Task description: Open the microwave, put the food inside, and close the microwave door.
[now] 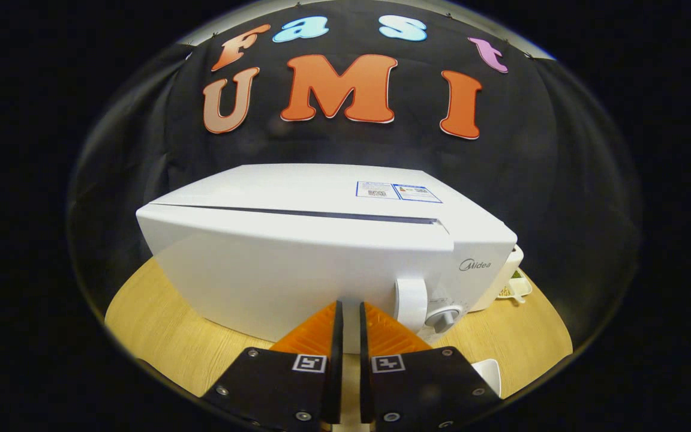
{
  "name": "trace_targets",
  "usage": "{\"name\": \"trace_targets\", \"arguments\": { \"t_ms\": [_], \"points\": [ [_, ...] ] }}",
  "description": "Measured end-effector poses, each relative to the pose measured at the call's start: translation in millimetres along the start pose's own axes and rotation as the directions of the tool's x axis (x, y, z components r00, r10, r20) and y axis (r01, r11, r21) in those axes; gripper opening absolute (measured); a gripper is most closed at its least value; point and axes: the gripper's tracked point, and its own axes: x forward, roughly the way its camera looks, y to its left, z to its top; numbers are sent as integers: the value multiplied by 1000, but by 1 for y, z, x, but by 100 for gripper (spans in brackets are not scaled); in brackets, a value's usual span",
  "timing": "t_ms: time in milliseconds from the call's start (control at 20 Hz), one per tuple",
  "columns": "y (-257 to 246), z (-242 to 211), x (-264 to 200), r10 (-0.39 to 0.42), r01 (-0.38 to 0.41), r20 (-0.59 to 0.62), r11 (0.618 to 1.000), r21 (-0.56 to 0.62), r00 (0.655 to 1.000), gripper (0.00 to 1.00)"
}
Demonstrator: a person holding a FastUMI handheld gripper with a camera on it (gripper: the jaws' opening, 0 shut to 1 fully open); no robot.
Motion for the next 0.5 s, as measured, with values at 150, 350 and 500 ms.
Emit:
{"name": "trace_targets", "arguments": {
  "t_ms": [150, 350, 500],
  "points": [
    [-2, 4, 9, -18, 18, 21, 1000, 1, 1000, 13],
    [-2, 0, 10, -16, 16, 8, 1000, 19, 1000, 11],
    [-4, 13, -4, 1, -4, 34, 998, 68, 999, 11]
  ]
}}
